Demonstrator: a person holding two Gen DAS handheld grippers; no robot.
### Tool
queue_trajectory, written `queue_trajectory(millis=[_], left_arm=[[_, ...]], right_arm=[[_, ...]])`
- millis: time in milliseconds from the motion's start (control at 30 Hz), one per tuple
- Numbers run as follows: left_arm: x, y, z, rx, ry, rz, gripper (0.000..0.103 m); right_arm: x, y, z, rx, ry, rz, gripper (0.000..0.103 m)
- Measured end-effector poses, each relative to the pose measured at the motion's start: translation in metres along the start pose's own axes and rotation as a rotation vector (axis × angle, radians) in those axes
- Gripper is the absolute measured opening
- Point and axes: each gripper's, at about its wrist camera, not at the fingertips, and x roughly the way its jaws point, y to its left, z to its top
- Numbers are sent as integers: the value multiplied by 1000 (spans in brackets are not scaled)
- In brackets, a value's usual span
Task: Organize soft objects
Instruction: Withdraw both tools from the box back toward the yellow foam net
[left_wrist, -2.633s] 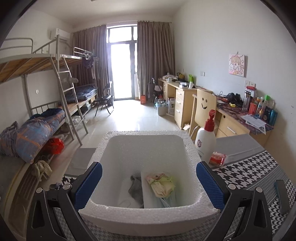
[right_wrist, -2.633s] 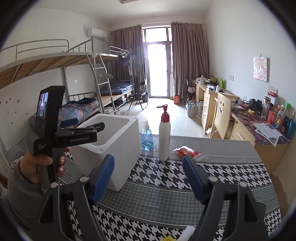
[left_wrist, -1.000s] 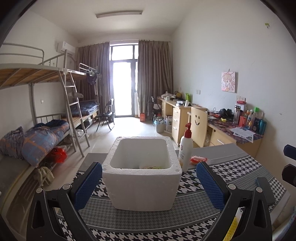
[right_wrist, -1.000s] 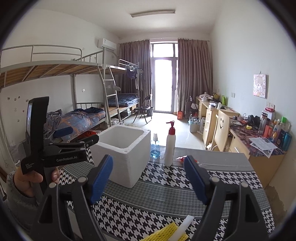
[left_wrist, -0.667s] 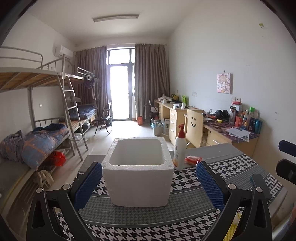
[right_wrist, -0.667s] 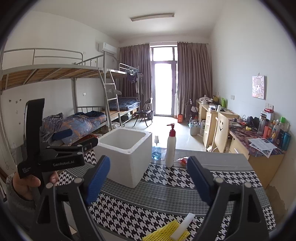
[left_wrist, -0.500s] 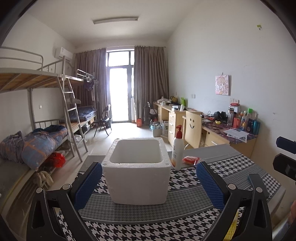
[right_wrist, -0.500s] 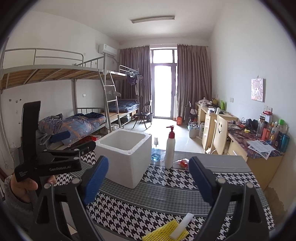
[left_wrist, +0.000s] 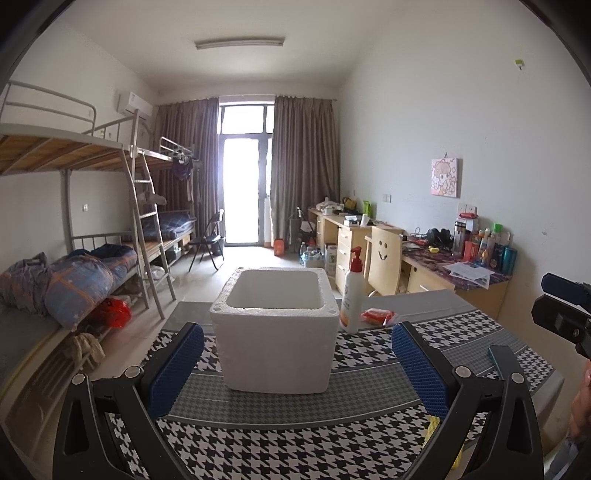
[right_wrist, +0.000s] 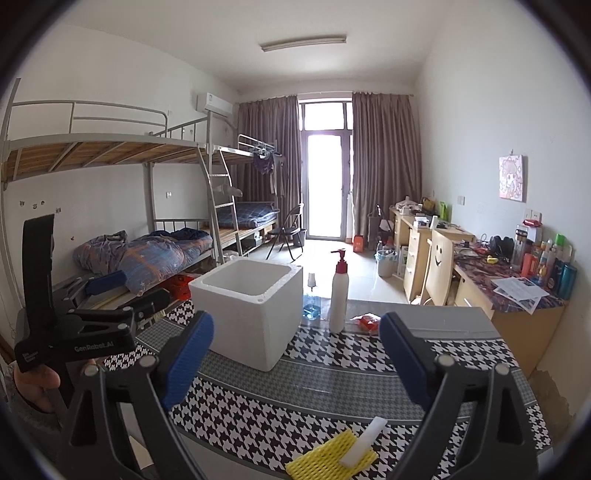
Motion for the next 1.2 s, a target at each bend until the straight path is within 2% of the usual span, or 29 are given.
queue_trajectory(millis=[100, 400, 667, 900, 1200], left_arm=[[-6, -2, -5, 20, -16, 22, 102], [-15, -4, -19, 26, -33, 12, 102], [-21, -4, -34, 15, -44, -26, 102], [-22, 3, -51, -39, -56, -56, 102], [-15, -4, -62, -39, -54, -106, 102]], right_arm=[[-3, -1, -3, 3, -7, 6, 93], [-11, 2, -13, 5, -20, 7, 94], [-13, 2, -25, 16, -20, -13, 94], [-9, 1, -37, 30, -9, -3, 94], [-7, 6, -54, -4, -19, -66, 94]])
